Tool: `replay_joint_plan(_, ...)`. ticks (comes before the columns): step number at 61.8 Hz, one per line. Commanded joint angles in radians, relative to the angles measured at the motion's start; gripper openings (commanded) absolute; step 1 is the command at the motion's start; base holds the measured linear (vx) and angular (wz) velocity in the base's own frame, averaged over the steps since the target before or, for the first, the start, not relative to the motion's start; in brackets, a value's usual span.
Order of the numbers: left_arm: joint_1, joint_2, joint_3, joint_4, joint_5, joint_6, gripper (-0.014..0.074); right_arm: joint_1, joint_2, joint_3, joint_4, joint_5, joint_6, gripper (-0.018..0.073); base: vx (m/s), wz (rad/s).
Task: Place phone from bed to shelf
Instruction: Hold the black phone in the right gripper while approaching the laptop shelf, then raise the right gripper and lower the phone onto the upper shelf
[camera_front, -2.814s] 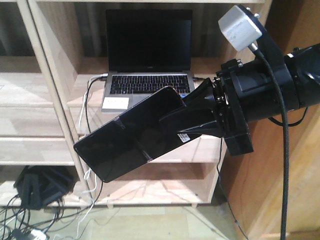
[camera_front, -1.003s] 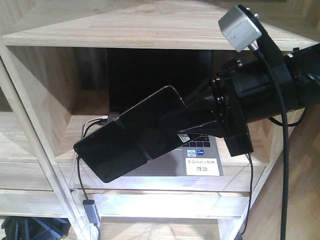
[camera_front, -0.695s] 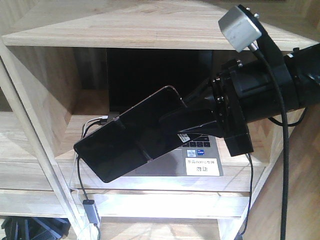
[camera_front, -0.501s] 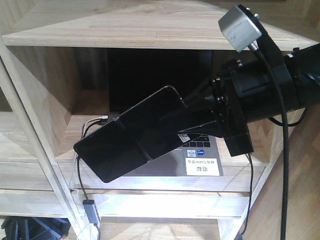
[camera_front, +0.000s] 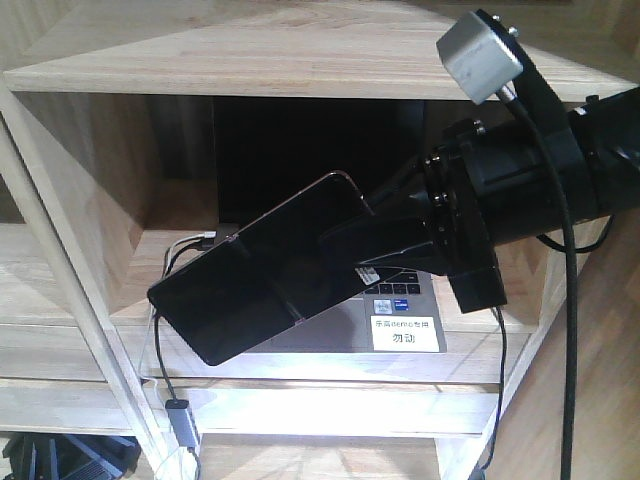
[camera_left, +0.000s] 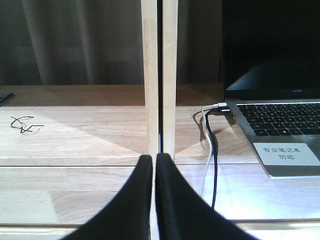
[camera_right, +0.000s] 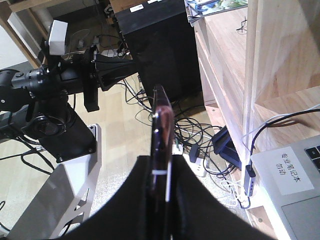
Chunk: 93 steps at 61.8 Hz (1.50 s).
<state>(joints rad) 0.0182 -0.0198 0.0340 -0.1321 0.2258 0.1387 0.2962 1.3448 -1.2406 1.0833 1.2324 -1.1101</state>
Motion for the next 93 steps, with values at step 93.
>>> replay_joint_plan(93,-0.003,-0.005,0.001,-0.006,-0.068,-0.004,0.0001,-0.004,0.009,-0.413,0.161,-0.372,0.053,-0.0004,0.00,0.00)
